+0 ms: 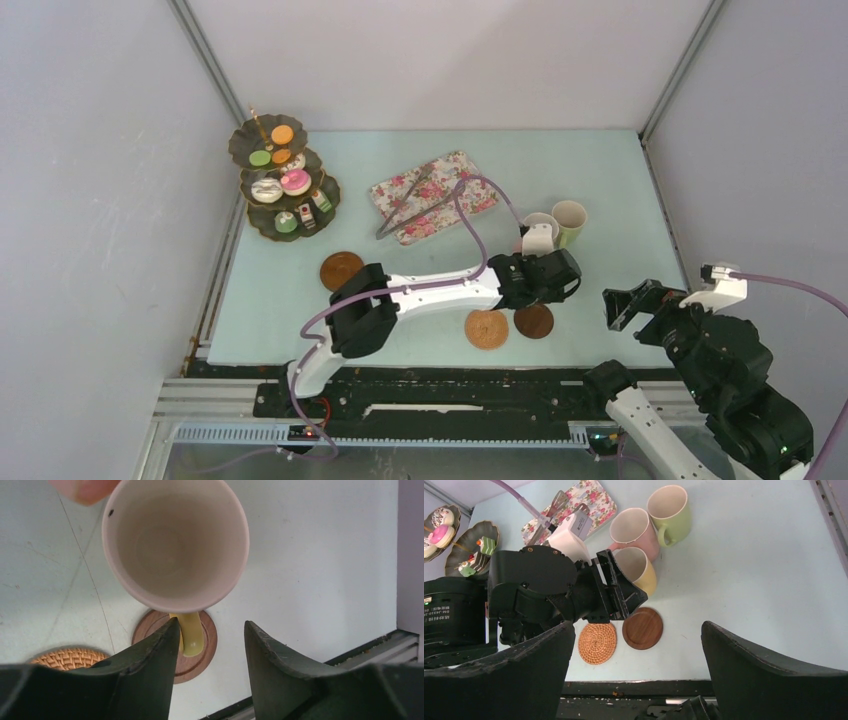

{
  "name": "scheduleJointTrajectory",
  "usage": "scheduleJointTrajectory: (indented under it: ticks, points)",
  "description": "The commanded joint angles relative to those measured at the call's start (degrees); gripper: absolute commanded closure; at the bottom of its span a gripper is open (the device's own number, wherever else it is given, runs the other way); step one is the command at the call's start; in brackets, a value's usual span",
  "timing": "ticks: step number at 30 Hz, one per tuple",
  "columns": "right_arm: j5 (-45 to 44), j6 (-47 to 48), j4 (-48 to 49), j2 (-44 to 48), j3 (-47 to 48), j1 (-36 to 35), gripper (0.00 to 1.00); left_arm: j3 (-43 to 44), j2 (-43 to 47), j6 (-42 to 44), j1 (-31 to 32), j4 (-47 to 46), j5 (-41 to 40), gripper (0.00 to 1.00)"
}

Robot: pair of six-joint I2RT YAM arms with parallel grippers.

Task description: Serve the afternoon tea

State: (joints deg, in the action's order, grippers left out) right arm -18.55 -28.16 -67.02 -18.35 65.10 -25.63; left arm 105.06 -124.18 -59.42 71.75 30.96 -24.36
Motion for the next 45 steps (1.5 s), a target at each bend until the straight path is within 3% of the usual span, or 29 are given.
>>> scheduleJointTrajectory:
  ticks: [1, 9, 16, 26, 37, 45]
  points:
    - [-1.25, -1.15, -0.30, 0.90, 1.51, 0.19, 0.00, 4.19, -1.70, 1.45, -0.42, 3.91, -4.11, 0.45]
    - [-1.21, -0.88, -1.48, 0.98, 1.78, 0.22, 0.02, 10.21, -5.94, 4.31, -1.57, 9.33, -4.46, 0.49]
    - [-1.67, -0.02, -1.29, 0.84, 1.76, 0.14, 0.02, 12.80, -7.99, 8.51, -2.12, 12.30, -2.76, 0.59]
    - [-2.09, 0.11, -1.88, 0.42, 1.93, 0.22, 0.02, 8.82, -2.55, 20.51, -3.85, 10.65, 0.41, 0.99]
    - [-3.63, 0.82, -0.79, -0.64, 1.92, 0.05, 0.02, 11.46, 6.12, 39.54, -3.99, 6.77, 8.39, 1.00]
    - [-3.07, 1.52, -0.31, -1.88, 1.96, -0.56, 0.02, -6.26, 25.42, 45.57, -4.51, 4.36, 10.73, 1.00]
